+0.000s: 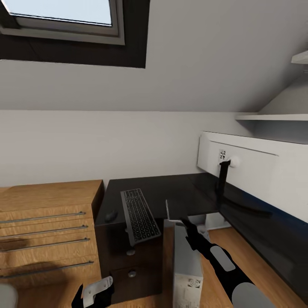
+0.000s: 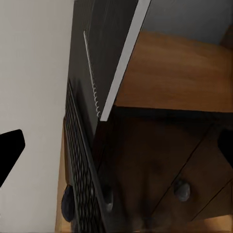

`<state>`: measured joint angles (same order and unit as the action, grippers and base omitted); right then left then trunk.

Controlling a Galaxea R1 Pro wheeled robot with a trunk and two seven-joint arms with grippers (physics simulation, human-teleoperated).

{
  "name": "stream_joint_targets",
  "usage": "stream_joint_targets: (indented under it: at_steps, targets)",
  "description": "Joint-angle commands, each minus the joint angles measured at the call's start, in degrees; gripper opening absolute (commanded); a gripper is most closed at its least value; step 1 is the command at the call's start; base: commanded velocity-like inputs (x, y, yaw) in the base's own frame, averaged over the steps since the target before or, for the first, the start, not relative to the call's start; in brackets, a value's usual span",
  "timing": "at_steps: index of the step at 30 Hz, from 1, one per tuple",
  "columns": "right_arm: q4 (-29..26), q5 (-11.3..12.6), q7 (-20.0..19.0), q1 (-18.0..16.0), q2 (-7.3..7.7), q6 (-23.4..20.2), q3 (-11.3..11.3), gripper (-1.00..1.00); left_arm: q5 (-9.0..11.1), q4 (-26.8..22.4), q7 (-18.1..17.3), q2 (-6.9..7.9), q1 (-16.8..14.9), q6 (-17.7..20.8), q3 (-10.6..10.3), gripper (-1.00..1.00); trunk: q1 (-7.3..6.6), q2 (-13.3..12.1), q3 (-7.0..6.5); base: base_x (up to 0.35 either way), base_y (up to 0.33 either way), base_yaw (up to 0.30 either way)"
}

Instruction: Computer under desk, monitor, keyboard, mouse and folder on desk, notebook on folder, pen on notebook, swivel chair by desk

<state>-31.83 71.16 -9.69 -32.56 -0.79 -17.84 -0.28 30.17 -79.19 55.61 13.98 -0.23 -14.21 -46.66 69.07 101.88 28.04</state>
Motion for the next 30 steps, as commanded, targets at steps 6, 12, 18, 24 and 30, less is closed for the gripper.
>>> stream_joint_targets:
  at_steps: [6, 12, 18, 24, 30]
  targets:
    - [0.01, 0.33, -0.07, -0.03, 0.00, -0.18, 0.00, 1.00, 0.46, -0.09, 0.12, 0.07, -0.04, -0.30, -0.10, 1.00, -0.03, 0.03, 0.05, -0.248, -0.172, 0.000]
    - [0.00, 0.20, -0.05, -0.04, 0.00, 0.03, 0.01, 1.00, 0.39, -0.09, 0.16, 0.02, -0.04, -0.30, -0.12, 1.00, -0.03, 0.03, 0.05, -0.116, -0.096, 0.000]
    - [0.01, -0.24, 0.26, -0.04, 0.00, 1.24, 0.13, 1.00, 0.42, -0.09, 0.18, 0.00, -0.04, -0.30, -0.12, 1.00, -0.46, -0.77, -0.31, -0.022, -0.018, 0.000]
    - [-0.06, -0.39, 0.29, -0.02, 0.00, 2.99, 0.40, 1.00, 0.48, -0.04, 0.20, -0.01, -0.04, -0.30, -0.11, 1.00, -1.78, -3.18, -1.39, -0.003, -0.003, 0.000]
    - [-0.10, -0.70, 0.84, -0.01, -0.20, 6.36, 0.77, 1.00, 0.53, -0.01, 0.20, -0.01, -0.04, -0.30, -0.10, 1.00, -3.10, -5.58, -2.46, 0.000, 0.000, 0.000]
